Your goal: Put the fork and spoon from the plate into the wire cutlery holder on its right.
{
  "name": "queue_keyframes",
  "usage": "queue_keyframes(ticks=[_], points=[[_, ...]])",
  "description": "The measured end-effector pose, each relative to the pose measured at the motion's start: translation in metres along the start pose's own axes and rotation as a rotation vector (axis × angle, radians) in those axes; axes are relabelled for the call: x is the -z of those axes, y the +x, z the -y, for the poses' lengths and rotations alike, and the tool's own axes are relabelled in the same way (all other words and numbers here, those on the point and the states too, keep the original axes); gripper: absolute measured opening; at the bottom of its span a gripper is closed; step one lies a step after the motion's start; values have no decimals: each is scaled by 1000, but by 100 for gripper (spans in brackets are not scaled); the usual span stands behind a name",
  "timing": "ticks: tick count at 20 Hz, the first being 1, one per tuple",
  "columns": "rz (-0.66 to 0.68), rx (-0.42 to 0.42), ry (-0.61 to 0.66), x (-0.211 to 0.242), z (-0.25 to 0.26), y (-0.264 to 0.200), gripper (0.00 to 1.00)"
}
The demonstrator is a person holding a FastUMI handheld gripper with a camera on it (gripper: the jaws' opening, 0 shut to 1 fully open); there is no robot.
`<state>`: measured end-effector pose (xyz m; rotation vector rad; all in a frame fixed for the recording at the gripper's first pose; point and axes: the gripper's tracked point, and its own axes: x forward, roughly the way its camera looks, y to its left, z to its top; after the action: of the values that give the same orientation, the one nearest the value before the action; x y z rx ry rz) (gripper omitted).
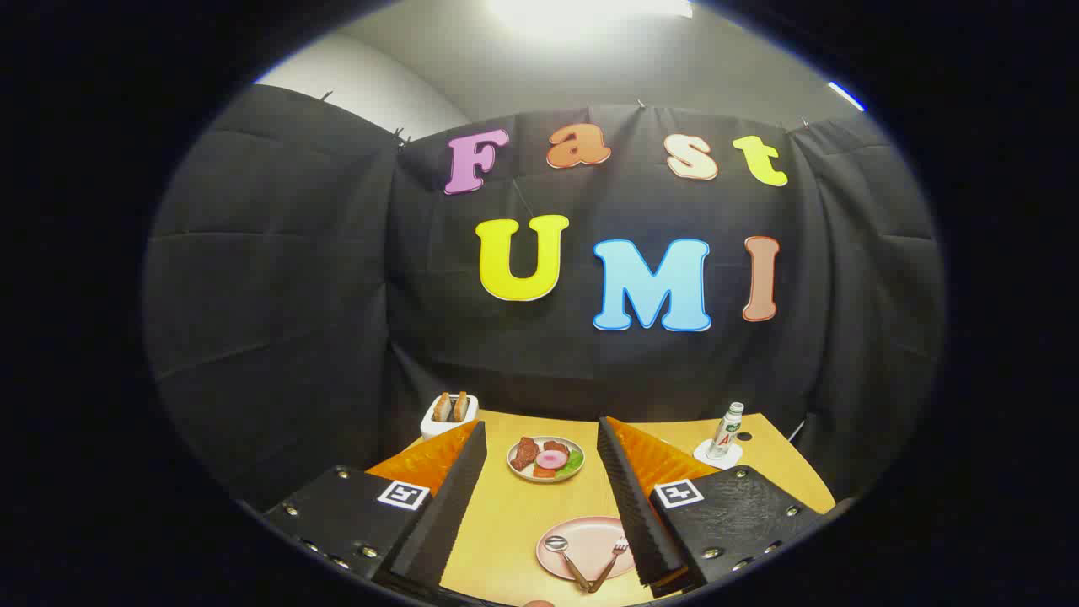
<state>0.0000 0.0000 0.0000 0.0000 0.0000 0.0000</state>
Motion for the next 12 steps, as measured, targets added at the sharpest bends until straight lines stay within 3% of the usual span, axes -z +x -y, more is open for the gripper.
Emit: queue_keyframes(ticks=[12], points=[[-20, 132, 62, 1, 43, 47, 82]])
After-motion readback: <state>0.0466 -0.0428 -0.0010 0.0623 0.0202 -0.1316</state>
